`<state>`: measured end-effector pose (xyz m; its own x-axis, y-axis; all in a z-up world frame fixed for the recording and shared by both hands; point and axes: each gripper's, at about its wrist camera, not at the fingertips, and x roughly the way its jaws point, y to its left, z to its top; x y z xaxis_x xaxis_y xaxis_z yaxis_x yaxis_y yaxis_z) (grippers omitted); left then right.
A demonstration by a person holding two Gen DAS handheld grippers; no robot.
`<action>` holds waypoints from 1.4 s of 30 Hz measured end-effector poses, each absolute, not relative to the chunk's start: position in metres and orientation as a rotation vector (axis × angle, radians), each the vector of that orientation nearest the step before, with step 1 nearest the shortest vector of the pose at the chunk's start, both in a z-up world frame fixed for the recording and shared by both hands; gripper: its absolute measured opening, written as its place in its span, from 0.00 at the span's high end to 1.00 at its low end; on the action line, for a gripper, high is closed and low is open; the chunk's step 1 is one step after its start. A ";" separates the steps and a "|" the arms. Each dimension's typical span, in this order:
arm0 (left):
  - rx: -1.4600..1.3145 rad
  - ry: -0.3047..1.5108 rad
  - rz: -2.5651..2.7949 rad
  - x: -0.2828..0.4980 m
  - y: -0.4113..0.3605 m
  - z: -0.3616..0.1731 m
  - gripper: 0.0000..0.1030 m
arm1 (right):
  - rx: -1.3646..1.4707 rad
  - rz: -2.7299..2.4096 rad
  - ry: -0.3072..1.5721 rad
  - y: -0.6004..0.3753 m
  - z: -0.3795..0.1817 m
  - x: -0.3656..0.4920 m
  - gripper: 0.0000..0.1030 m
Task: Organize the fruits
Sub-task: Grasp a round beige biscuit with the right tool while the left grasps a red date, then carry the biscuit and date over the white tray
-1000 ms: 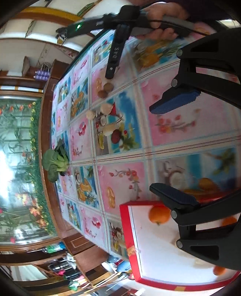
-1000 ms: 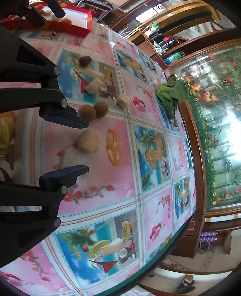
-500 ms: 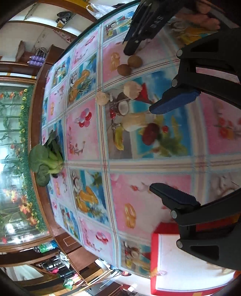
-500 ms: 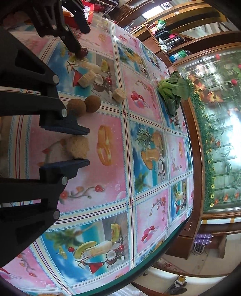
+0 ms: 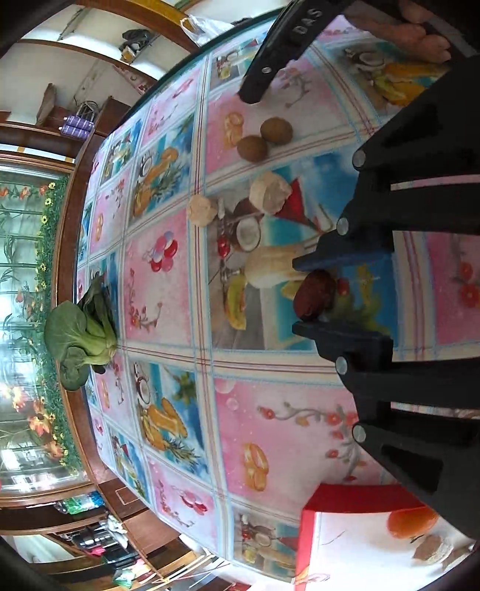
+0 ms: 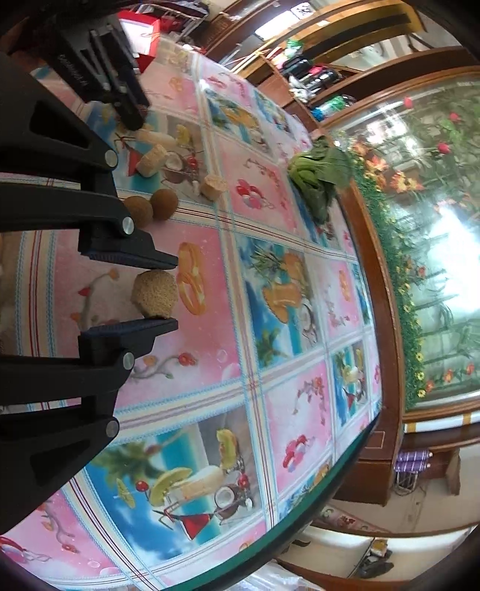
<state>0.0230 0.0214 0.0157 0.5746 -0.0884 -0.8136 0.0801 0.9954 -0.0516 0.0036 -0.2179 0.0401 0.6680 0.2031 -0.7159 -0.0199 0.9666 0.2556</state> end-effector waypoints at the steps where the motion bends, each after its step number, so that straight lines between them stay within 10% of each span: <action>1: -0.016 0.951 -0.106 0.019 0.021 0.018 0.72 | 0.242 0.121 0.819 -0.220 0.041 0.003 0.75; 25: 0.050 0.550 0.045 -0.155 0.090 0.122 0.72 | 0.244 0.095 0.615 -0.215 0.069 -0.035 0.75; 42: -0.212 0.646 0.393 -0.178 0.287 0.089 0.72 | 0.143 0.708 0.776 0.037 0.100 -0.079 0.76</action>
<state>-0.1778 0.2871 0.0888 0.7287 0.2887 -0.6210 -0.4186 0.9054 -0.0704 -0.0788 0.0367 0.0999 0.4983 0.6330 -0.5925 -0.5319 0.7628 0.3676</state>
